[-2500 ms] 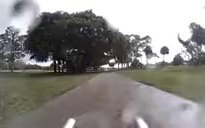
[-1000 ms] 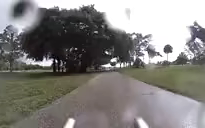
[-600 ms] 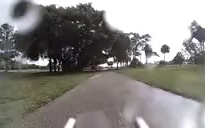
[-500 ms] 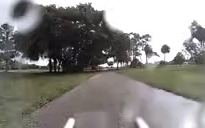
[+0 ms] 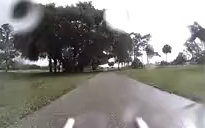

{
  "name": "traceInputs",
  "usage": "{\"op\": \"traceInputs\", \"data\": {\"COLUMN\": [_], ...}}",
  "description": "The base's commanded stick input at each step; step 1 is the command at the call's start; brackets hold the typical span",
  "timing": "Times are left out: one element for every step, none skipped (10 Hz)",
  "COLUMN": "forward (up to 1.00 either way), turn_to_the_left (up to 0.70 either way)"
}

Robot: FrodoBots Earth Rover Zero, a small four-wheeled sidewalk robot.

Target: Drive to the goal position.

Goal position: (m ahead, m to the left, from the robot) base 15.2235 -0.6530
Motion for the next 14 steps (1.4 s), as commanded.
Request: {"op": "traceInputs", "data": {"forward": [0.85, 0.85, 0.85, 0.85, 0.85, 0.85, 0.85, 0.85, 0.85, 0.85, 0.85, 0.85, 0.85, 0.85], "turn_to_the_left": [0.0, 0.0, 0.0, 0.0, 0.0, 0.0, 0.0, 0.0, 0.0, 0.0, 0.0, 0.0, 0.0, 0.0]}}
